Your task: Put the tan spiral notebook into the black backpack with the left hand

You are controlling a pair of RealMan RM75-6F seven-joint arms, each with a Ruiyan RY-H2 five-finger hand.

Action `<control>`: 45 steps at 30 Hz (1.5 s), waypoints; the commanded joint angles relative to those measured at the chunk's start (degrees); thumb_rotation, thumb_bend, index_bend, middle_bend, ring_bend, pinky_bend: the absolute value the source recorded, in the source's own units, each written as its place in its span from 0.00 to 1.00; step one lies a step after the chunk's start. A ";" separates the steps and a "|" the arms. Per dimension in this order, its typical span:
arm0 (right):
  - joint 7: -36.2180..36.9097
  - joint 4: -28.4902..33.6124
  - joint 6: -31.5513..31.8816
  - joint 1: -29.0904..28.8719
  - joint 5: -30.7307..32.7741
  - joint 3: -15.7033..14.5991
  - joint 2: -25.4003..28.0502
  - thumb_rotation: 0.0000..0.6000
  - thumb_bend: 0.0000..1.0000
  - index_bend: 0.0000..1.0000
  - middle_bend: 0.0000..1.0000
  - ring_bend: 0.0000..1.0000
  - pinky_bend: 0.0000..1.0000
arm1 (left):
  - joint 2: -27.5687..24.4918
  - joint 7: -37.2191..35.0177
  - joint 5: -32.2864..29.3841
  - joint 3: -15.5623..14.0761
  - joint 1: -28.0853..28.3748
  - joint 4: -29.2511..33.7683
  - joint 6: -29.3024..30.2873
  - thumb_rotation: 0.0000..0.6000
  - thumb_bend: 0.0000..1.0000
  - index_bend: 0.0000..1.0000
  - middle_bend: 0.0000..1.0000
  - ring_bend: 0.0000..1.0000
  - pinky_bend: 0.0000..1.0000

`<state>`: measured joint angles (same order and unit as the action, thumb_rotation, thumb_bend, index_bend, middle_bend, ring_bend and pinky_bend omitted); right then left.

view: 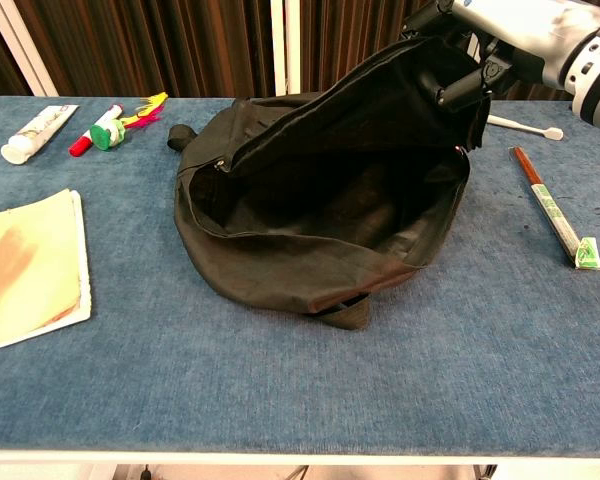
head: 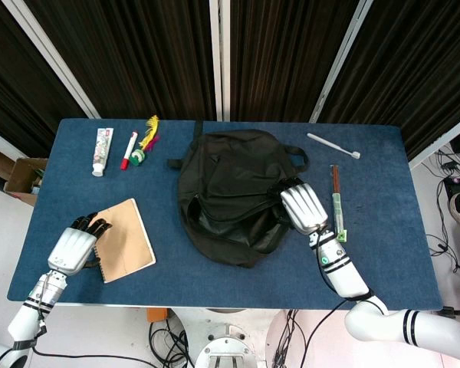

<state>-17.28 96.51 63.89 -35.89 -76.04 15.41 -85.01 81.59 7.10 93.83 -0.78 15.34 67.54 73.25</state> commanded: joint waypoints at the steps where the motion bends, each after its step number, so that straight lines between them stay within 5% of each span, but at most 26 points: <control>1: -0.09 -0.10 0.16 -0.01 0.13 -0.36 0.07 1.00 0.61 0.62 0.55 0.37 0.40 | -0.79 0.04 -0.52 -0.26 -0.06 -0.51 0.04 1.00 0.09 0.25 0.22 0.14 0.24; 24: -0.68 0.21 1.59 -0.06 1.78 -2.16 -0.07 1.00 0.61 0.62 0.54 0.37 0.40 | 3.99 -6.19 2.05 -2.46 4.12 -10.45 -1.56 1.00 0.09 0.21 0.20 0.14 0.23; 38: -0.36 0.34 2.30 0.04 1.88 -2.67 0.06 1.00 0.62 0.62 0.54 0.37 0.40 | 14.03 -23.14 1.86 -1.27 6.30 -20.36 1.59 1.00 0.03 0.22 0.20 0.14 0.23; 45: -0.46 0.11 2.51 0.13 2.11 -3.05 -0.28 1.00 0.62 0.62 0.54 0.37 0.40 | 20.26 -29.34 1.75 0.04 6.75 -29.22 6.53 1.00 0.21 0.25 0.23 0.14 0.23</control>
<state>-17.74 96.63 66.40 -35.76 -73.92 12.36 -85.28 99.78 -20.21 95.62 -1.38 21.89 40.76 77.64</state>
